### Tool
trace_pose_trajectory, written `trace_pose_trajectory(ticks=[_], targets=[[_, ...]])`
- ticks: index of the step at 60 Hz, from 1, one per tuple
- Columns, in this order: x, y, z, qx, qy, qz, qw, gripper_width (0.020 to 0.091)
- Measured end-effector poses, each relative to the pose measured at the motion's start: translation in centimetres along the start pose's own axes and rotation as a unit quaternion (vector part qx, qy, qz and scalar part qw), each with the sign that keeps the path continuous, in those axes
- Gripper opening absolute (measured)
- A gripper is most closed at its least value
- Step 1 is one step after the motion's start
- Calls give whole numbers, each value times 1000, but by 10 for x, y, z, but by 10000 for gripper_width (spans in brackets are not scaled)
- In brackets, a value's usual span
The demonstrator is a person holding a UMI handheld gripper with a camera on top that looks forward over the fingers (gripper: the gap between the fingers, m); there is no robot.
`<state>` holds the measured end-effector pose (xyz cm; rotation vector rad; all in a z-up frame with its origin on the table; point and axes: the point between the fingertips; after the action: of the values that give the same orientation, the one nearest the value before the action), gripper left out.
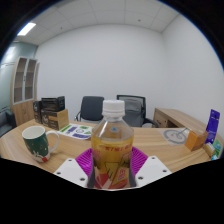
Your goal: Pour water
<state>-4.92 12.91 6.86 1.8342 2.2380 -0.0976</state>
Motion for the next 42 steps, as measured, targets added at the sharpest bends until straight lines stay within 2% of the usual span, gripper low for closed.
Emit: trace_pose_trajectory(ticks=[4, 12, 15, 20, 24, 30, 42], targets=[[0, 4, -1, 15, 16, 0, 1000, 483], [2, 6, 0, 29, 13, -11, 999, 486], [2, 5, 0, 22, 12, -12, 1000, 514], [1, 4, 0, 15, 7, -14, 1000, 598], [-3, 0, 6, 18, -21, -29, 999, 657], [-26, -8, 5, 55, -45, -63, 995, 857], [-111, 8, -15, 35, -59, -27, 997, 842]])
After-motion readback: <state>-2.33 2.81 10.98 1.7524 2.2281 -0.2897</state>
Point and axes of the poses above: the point between the fingertips, and its own axes, seen from behind it with the camera up: y to the right, z down, x forward, the way the camera looks, and after that the axes turned 3 degrees about -x, right-handed
